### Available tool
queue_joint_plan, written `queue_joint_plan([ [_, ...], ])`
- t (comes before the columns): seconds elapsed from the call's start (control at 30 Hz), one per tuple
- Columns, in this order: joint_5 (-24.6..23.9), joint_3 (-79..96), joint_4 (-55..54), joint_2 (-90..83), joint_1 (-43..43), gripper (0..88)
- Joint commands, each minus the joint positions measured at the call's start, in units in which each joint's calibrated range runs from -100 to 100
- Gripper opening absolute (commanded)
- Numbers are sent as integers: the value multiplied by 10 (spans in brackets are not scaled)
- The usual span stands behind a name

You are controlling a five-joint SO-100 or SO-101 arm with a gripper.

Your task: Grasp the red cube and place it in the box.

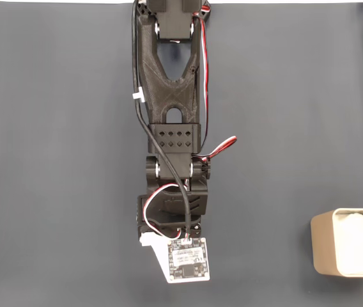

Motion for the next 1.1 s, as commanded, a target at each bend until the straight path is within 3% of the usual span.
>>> queue_joint_plan([
  [0.0, 5, -3, 7, -65, -1, 4],
  [0.4, 6, 24, 30, -153, -37, 0],
  [1.07, 10, -55, 30, -201, -165, 0],
])
